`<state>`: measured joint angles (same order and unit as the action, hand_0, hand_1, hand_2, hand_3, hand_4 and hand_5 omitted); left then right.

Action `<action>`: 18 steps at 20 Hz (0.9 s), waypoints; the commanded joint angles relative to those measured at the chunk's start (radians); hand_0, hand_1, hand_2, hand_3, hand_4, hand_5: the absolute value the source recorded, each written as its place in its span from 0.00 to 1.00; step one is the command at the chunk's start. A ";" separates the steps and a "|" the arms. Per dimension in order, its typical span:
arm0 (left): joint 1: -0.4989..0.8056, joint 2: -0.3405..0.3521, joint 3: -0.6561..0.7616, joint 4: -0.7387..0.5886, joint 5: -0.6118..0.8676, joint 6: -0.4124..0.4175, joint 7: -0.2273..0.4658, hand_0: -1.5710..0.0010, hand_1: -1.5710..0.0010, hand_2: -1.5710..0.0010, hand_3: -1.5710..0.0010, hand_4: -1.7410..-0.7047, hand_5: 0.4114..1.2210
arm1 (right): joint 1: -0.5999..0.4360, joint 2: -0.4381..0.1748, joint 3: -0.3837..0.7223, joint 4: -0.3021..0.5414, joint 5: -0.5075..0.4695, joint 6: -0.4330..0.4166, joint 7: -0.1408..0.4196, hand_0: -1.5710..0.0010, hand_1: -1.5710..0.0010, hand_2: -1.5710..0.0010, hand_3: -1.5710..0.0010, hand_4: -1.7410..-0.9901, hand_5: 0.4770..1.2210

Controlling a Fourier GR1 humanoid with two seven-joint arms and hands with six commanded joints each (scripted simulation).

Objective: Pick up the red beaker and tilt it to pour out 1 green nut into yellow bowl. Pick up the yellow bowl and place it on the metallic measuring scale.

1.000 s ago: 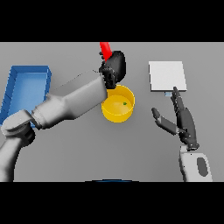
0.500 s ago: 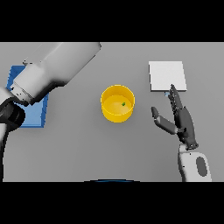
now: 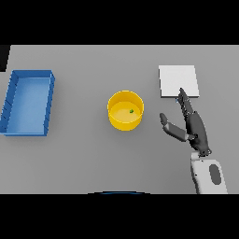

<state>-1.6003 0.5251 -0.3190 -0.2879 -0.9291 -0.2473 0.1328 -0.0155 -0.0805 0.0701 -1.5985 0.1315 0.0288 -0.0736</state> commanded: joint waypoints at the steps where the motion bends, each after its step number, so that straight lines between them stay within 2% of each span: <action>1: 0.018 0.017 0.038 0.008 0.035 0.032 0.008 0.00 0.01 0.01 0.11 0.03 1.00 | 0.002 -0.006 0.003 0.000 0.011 -0.002 -0.019 1.00 1.00 1.00 1.00 0.58 0.24; 3: 0.053 0.049 0.111 0.018 0.104 0.070 0.058 0.00 0.00 0.00 0.09 0.02 1.00 | -0.010 0.005 0.005 0.012 0.017 -0.013 -0.007 1.00 1.00 1.00 1.00 0.59 0.23; 5: 0.121 0.066 0.151 0.020 0.150 0.120 0.112 0.00 0.00 0.00 0.10 0.01 1.00 | -0.014 0.009 0.004 0.017 0.006 -0.007 0.002 1.00 1.00 1.00 1.00 0.61 0.23; 6: 0.150 0.071 0.169 0.018 0.171 0.142 0.127 0.00 0.00 0.00 0.11 0.01 1.00 | 0.003 0.013 0.010 0.010 0.002 -0.001 -0.009 1.00 1.00 1.00 1.00 0.62 0.23; 8: 0.219 0.082 0.194 0.017 0.206 0.168 0.163 0.00 0.00 0.00 0.07 0.01 1.00 | 0.001 0.016 0.011 0.007 -0.006 0.004 0.003 1.00 1.00 1.00 1.00 0.62 0.24; 10: 0.296 0.083 0.240 0.022 0.265 0.203 0.204 0.00 0.00 0.00 0.04 0.00 1.00 | 0.000 0.014 0.014 0.004 0.005 -0.004 0.003 1.00 1.00 1.00 1.00 0.61 0.25; 11: 0.331 0.082 0.260 0.015 0.292 0.216 0.213 0.00 0.00 0.00 0.09 0.00 1.00 | 0.005 0.008 0.015 0.005 0.013 -0.005 -0.006 1.00 1.00 1.00 1.00 0.60 0.26; 12: 0.364 0.078 0.274 0.008 0.315 0.229 0.224 0.00 0.00 0.00 0.07 0.00 1.00 | 0.014 0.005 0.014 0.010 0.011 0.000 -0.020 1.00 1.00 1.00 1.00 0.58 0.26; 13: 0.398 0.070 0.291 -0.002 0.342 0.246 0.236 0.00 0.00 0.00 0.10 0.00 1.00 | 0.022 -0.001 0.013 -0.007 0.005 0.006 -0.025 1.00 1.00 1.00 1.00 0.58 0.27; 14: 0.430 0.065 0.309 -0.017 0.369 0.256 0.240 0.00 0.00 0.00 0.08 0.00 1.00 | -0.001 -0.003 0.008 0.015 0.009 0.001 -0.006 1.00 1.00 1.00 1.00 0.58 0.28; 18: 0.574 0.065 0.336 -0.123 0.434 0.289 0.297 0.00 0.00 0.00 0.03 0.00 1.00 | 0.000 -0.008 0.007 0.023 0.007 0.008 -0.019 1.00 1.00 1.00 1.00 0.58 0.31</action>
<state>-1.0246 0.5906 0.0173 -0.4100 -0.4946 0.0409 0.4285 -0.0151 -0.0880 0.0777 -1.5757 0.1381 0.0370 -0.0933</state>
